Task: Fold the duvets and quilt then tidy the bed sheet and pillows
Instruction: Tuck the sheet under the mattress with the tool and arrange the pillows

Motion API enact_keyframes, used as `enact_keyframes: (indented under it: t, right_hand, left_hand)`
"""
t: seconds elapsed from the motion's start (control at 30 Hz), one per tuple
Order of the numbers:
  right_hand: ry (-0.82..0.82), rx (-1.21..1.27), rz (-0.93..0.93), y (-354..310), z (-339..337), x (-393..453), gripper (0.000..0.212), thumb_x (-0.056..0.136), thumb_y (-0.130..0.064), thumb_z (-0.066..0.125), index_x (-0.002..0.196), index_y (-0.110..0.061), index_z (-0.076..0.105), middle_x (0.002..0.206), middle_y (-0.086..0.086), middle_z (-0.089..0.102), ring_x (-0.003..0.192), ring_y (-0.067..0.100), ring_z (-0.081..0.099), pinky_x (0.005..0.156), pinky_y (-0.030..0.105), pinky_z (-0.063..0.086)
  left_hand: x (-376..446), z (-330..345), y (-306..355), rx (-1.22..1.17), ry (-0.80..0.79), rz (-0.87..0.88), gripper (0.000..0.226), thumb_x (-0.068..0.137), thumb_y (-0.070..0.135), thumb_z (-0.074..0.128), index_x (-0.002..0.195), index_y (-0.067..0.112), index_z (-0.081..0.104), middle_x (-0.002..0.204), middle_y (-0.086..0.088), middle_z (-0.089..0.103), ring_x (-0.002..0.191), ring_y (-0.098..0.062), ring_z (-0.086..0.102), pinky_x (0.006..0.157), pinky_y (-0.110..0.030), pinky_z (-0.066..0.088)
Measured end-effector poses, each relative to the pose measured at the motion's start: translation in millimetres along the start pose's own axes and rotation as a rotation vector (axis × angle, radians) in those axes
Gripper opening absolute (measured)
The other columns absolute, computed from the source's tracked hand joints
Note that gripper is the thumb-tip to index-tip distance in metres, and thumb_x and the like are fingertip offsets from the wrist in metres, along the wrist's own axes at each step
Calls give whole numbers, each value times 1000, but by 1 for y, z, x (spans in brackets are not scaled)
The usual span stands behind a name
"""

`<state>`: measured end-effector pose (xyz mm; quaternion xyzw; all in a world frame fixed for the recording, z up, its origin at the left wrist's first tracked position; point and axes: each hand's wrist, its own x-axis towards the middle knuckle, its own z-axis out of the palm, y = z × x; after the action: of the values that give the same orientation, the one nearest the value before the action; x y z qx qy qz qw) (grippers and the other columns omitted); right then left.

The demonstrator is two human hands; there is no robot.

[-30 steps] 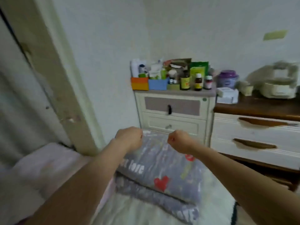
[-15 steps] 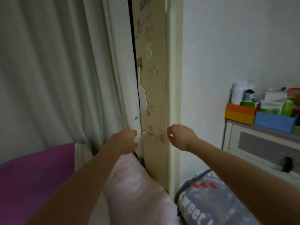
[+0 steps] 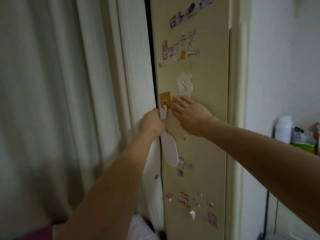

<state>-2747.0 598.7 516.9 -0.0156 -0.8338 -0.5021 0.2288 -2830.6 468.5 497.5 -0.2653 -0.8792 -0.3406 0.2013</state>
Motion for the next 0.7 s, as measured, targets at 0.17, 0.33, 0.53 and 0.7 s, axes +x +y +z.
enact_keyframes:
  t: [0.17, 0.33, 0.53, 0.7]
  right_hand:
    - [12, -30, -13, 9, 10, 28, 62, 100, -39, 24, 153, -11, 5, 161, 9, 0, 148, 25, -5, 120, 41, 1]
    - [18, -74, -31, 11, 16, 42, 63, 101, -45, 17, 153, -14, -1, 160, 6, -5, 148, 23, -8, 118, 41, -6]
    - [80, -25, -31, 12, 23, 47, 62, 101, -43, 17, 153, -15, -1, 160, 3, -4, 148, 23, -7, 118, 41, -6]
    - [96, -13, -29, 13, 23, 47, 64, 100, -44, 18, 153, -13, -1, 161, 3, -1, 148, 24, -5, 118, 42, -5]
  left_hand:
    - [37, 21, 2, -80, 123, -27, 35, 99, 40, 44, 110, 10, 56, 104, -11, 64, 94, -28, 60, 71, -32, 46]
    - [54, 35, -2, 25, 161, -49, 36, 101, 41, 37, 106, 8, 52, 106, -14, 63, 93, -31, 60, 68, -34, 42]
    - [58, 36, -12, 75, 207, 90, 19, 97, 16, 45, 107, 2, 54, 107, -15, 59, 95, -31, 58, 71, -35, 40]
    - [58, 26, -18, 110, 227, 155, 29, 103, 15, 36, 105, 0, 60, 101, -16, 58, 84, -26, 56, 65, -32, 37]
